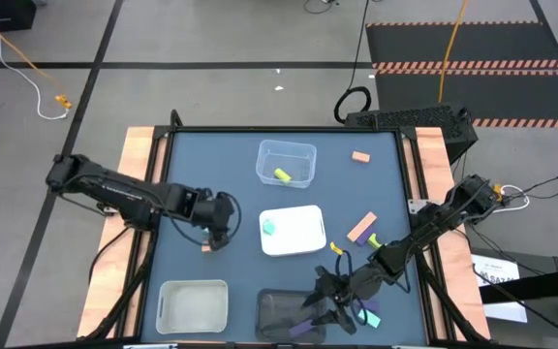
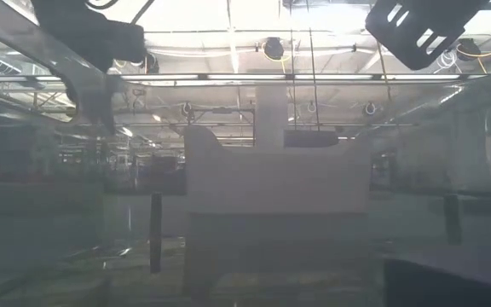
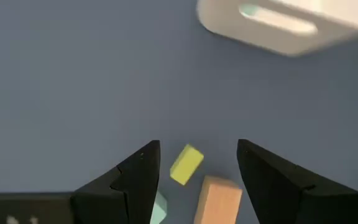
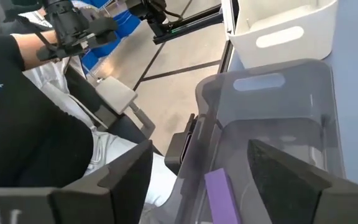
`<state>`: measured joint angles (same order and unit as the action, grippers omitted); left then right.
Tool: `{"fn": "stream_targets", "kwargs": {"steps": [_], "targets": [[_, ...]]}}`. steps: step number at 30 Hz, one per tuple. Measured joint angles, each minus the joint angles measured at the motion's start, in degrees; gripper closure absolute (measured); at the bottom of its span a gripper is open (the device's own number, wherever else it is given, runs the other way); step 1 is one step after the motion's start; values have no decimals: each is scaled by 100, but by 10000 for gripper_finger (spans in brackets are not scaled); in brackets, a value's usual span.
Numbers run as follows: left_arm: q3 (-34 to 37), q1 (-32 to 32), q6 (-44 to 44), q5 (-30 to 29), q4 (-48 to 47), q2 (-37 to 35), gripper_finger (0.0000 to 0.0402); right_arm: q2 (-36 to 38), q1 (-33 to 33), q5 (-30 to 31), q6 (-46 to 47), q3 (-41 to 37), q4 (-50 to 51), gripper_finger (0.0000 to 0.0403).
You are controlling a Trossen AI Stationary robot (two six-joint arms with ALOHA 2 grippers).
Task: Sort & place blocks by color
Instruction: Put the left green block into the transparent bin
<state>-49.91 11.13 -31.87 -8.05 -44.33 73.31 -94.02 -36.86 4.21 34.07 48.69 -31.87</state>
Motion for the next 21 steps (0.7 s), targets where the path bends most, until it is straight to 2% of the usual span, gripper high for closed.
{"fn": "stream_targets", "kwargs": {"steps": [6, 10, 21], "targets": [[0, 376, 690, -41, 92, 322, 188, 33, 17, -1, -105, 0, 8, 145], [0, 499, 1004, -327, 99, 661, 188, 195, 15, -1, -308, 0, 128, 145], [0, 512, 1206, -363, 66, 1559, 188, 678, 15, 12, -600, -4, 388, 145]]}}
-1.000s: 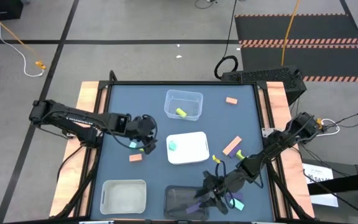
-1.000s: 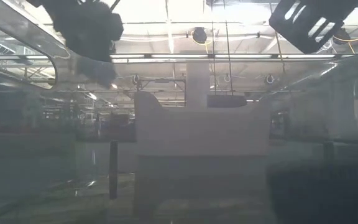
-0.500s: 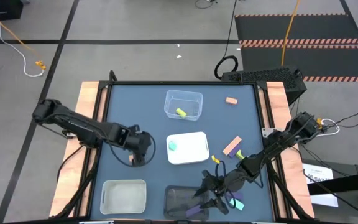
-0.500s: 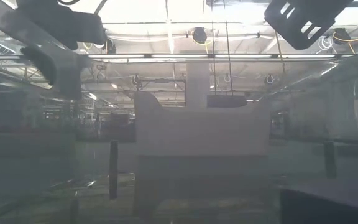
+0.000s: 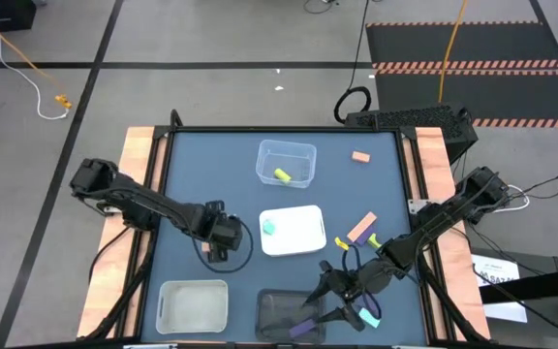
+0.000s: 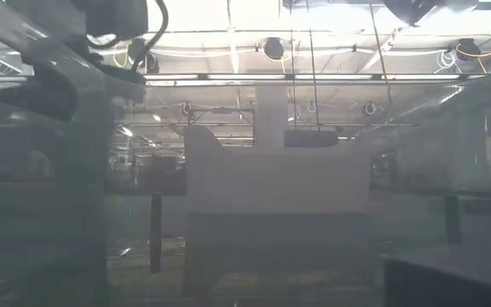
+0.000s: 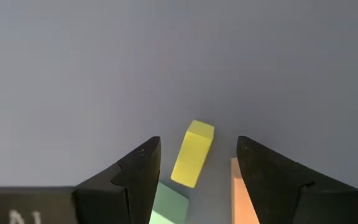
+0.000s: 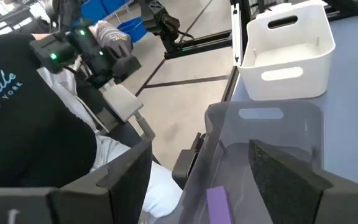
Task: Sort & place blocks by color
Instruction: Put the left green block into the transparent bin
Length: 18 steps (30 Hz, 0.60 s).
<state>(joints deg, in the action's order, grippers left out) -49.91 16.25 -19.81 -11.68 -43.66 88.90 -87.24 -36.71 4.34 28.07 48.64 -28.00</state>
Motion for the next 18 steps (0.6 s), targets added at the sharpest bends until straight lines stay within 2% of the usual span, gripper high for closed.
{"fn": "stream_targets", "kwargs": {"steps": [6, 9, 13, 14, 18], "targets": [[0, -11, -24, -42, 0, 439, 198, -2, 0, 4, -78, 0, 55, 145], [-7, -9, -104, -31, 22, 584, 239, -2, 0, 4, -76, 0, 48, 145], [-19, 2, -221, 64, 51, 626, 333, -4, 0, 5, -76, 0, 49, 145], [-15, -3, -279, 51, 51, 605, 347, -4, 0, 7, -74, 0, 49, 145], [11, -37, -588, -125, 36, 472, 344, -4, 0, 37, -75, 0, 45, 145]]}}
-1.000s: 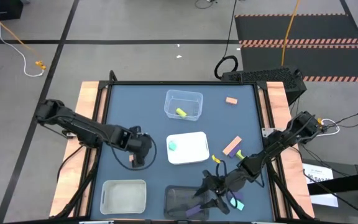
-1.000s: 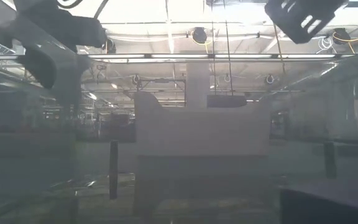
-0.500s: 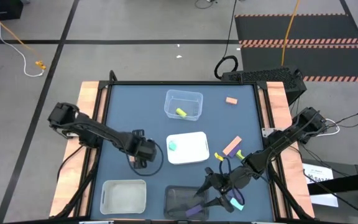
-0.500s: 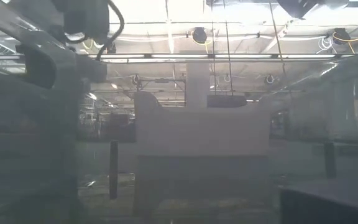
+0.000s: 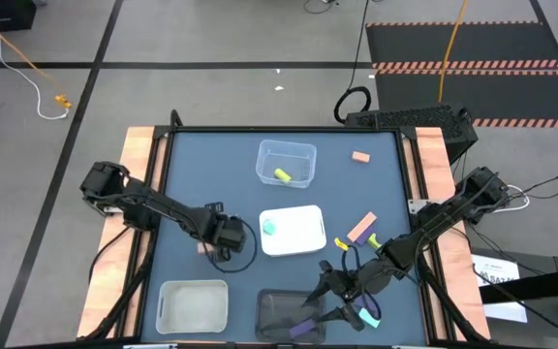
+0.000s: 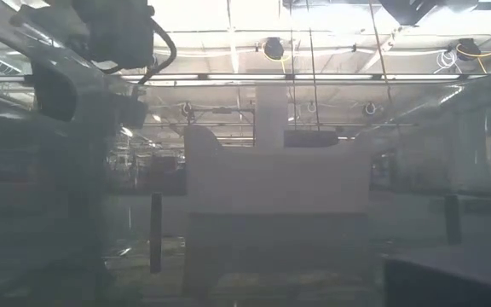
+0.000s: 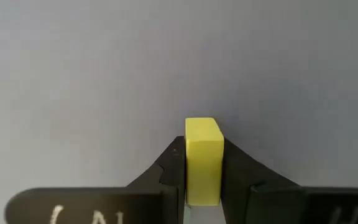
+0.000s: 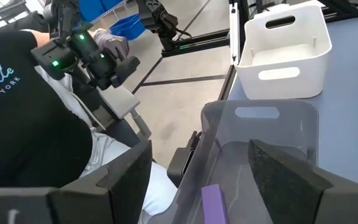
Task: Sort & place blocks by color
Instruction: Put the left green block into the transparent bin
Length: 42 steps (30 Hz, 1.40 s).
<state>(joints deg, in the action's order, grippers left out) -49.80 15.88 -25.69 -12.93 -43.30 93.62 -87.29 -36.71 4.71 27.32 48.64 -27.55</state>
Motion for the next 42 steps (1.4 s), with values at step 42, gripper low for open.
{"fn": "stream_targets", "kwargs": {"steps": [42], "targets": [[-13, -505, 2714, -720, 6318, -2249, 344, -2, 522, 3139, -1467, -2, 105, 145]]}}
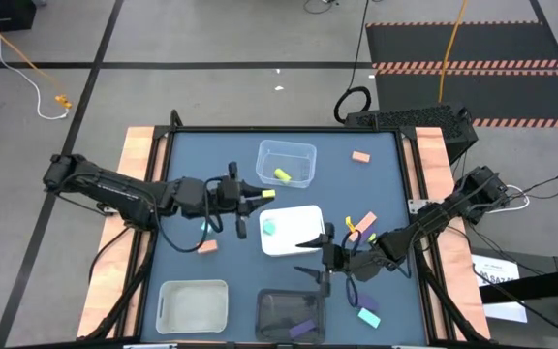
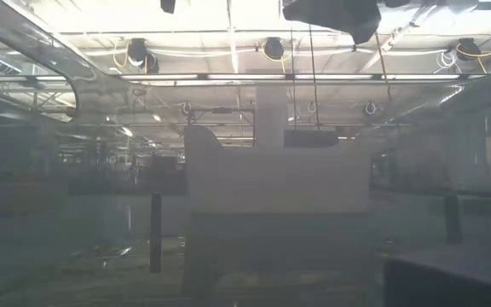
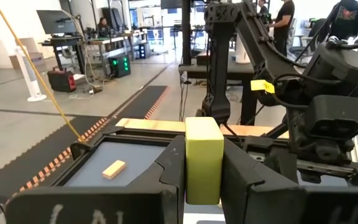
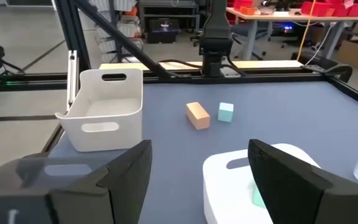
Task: Sort & place blocks by color
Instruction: Put the left green block into the transparent bin
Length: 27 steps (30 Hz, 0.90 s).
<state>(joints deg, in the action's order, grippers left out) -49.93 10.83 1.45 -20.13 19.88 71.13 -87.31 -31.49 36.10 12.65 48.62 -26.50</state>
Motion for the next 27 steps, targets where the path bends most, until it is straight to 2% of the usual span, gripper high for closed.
{"fn": "stream_targets", "kwargs": {"steps": [4, 9, 13, 20, 27], "targets": [[0, -107, 19, 14, -54, 2, 341, 0, 4, 9, 19, 0, -20, 145], [5, -542, -148, 12, -141, 388, 335, 0, 2, 10, -77, 0, -52, 145], [-8, -1007, -292, 10, -36, 827, 340, -2, 5, 11, -370, 0, -151, 145], [-2, -2045, -1142, 10, 104, 1563, 334, -2, 5, 55, -736, 0, -192, 145], [0, -2758, -2081, 519, 60, 2120, 332, -2, 7, 943, -1226, 0, -84, 145]]}}
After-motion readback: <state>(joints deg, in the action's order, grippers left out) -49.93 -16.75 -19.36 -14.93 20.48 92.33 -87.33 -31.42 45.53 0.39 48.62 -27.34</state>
